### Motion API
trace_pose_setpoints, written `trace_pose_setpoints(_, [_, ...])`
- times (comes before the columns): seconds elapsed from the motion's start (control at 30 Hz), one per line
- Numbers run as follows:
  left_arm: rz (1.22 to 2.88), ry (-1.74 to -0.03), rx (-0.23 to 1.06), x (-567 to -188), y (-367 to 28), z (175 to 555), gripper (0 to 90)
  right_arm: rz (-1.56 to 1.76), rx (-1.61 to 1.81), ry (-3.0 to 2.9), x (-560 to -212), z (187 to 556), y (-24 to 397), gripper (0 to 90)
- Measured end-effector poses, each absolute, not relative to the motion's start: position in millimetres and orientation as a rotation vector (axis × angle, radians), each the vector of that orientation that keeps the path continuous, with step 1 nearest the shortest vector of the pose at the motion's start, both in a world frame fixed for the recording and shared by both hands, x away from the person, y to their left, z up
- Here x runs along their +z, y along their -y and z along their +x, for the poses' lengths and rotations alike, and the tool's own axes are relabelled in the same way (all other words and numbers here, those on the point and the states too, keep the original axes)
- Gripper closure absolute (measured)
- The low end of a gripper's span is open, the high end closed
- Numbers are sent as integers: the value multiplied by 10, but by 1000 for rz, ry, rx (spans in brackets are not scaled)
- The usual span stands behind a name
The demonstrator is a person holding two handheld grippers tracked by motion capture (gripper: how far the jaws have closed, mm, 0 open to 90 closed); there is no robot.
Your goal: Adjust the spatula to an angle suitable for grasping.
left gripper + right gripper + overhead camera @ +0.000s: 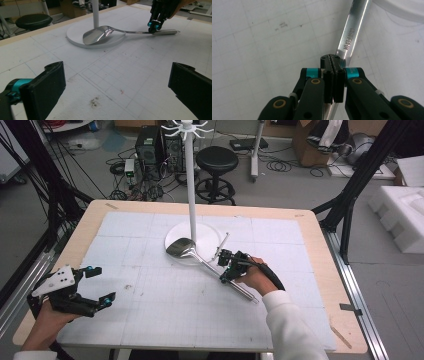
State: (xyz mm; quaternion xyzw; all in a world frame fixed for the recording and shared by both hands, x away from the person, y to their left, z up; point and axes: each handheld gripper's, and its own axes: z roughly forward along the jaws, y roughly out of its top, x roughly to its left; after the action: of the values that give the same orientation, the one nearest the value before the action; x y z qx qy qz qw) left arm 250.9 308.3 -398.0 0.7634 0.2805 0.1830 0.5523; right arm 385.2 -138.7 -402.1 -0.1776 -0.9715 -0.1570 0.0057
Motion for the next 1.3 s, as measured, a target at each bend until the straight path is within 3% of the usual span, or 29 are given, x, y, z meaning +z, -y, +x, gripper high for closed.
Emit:
trace_pose_setpoints(0.6, [1808, -667, 433, -3983, -3079, 2513, 17, -595, -488, 3027, -4004, 3785, 1584, 893])
trace_pose_setpoints(0.8, [1802, -668, 433, -3982, -3080, 2510, 18, -641, -597, 3018, -3897, 3767, 1616, 799])
trace_pose_setpoints(0.9, [1805, -665, 433, -3980, -3080, 2510, 17, -677, -665, 3011, -3826, 3757, 1652, 725])
trace_pose_setpoints(1.0, [1808, -663, 432, -3980, -3076, 2509, 17, -715, -719, 3036, -3759, 3753, 1677, 583])
trace_pose_setpoints(1.03, [1806, -664, 432, -3979, -3075, 2508, 17, -736, -730, 3038, -3735, 3753, 1682, 488])
trace_pose_setpoints(1.1, [1802, -668, 433, -3978, -3075, 2506, 17, -790, -770, 3072, -3694, 3751, 1669, 216])
trace_pose_setpoints(1.17, [1802, -665, 433, -3976, -3075, 2506, 17, -800, -799, 3071, -3657, 3753, 1660, 98])
trace_pose_setpoints(1.23, [1801, -665, 434, -3976, -3075, 2505, 17, -802, -808, 3085, -3636, 3757, 1644, 4])
trace_pose_setpoints(1.3, [1801, -664, 434, -3975, -3075, 2505, 17, -806, -815, 3109, -3617, 3750, 1628, 4])
